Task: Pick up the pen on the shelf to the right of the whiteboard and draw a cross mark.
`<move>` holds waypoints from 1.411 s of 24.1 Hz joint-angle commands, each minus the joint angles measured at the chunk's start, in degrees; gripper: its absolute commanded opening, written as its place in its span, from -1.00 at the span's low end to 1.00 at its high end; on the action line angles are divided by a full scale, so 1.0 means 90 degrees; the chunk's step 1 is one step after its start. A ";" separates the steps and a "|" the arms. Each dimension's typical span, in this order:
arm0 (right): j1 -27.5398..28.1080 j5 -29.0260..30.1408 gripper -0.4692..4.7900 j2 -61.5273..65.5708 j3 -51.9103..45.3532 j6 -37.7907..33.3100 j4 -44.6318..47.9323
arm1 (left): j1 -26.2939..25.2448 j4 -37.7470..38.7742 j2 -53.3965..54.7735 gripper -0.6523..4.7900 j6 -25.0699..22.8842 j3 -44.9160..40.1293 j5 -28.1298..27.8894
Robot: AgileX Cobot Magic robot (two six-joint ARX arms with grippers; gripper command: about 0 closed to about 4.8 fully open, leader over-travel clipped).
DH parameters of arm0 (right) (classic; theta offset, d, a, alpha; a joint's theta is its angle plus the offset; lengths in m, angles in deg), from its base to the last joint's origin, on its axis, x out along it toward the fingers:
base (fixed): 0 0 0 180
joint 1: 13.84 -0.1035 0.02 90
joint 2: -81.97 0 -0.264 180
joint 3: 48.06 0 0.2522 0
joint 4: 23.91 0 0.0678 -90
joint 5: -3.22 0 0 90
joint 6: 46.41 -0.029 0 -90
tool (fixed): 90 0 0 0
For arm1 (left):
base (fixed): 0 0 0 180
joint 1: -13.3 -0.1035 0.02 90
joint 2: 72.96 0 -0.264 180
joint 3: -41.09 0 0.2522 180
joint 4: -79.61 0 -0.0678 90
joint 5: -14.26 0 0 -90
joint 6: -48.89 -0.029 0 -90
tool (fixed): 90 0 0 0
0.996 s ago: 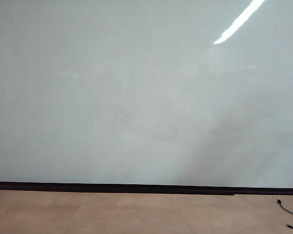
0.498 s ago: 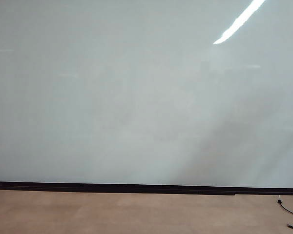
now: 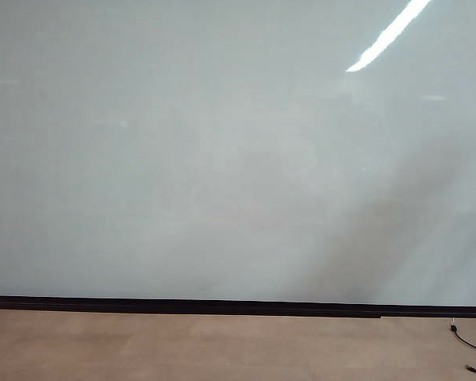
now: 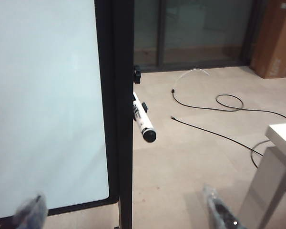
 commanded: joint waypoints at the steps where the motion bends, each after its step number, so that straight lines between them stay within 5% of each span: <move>1: 0.0291 0.0675 0.84 0.0835 0.0034 -0.0005 0.1615 | 0.0002 -0.0058 0.0002 -0.78 -0.0024 0.0017 0.0024; 21: 0.0644 0.1819 0.91 0.6091 0.1161 -0.0233 0.6149 | 0.0002 -0.0058 0.0002 -0.78 -0.0027 0.0017 0.0019; 34: 0.0656 0.2052 0.91 0.7868 0.2363 -0.0306 0.6424 | 0.0002 -0.0056 0.0002 -0.78 -0.0027 0.0017 0.0022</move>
